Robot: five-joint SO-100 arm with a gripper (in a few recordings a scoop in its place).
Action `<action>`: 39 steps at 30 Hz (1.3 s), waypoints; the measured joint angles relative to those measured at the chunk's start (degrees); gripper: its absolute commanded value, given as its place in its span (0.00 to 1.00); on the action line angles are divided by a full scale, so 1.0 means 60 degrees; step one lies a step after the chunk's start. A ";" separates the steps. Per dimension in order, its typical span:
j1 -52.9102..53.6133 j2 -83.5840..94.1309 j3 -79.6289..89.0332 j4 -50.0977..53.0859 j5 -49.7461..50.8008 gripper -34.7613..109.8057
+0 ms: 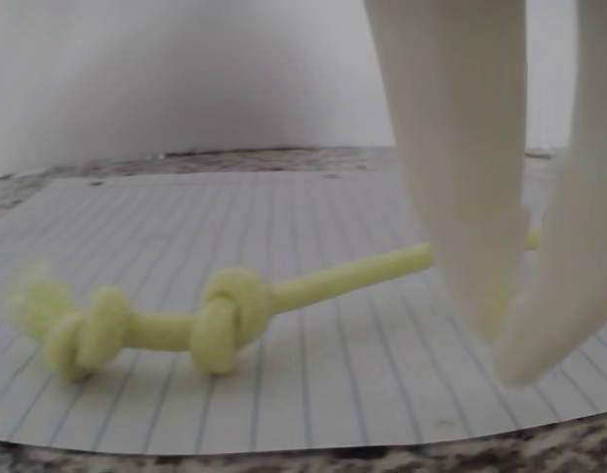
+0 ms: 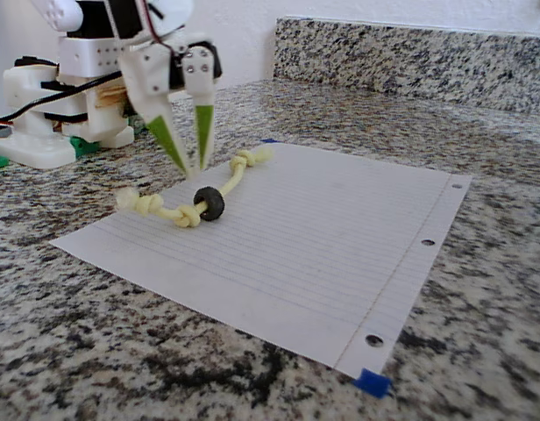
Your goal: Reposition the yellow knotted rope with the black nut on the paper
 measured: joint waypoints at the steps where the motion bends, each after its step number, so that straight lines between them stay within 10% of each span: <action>1: -0.0015 -0.0249 -0.0146 -0.0044 0.0000 0.24; 23: -0.0469 -0.3750 -0.2300 -0.1831 0.0000 0.24; 39: 0.1567 -0.1216 -0.1772 0.0322 -0.0820 0.24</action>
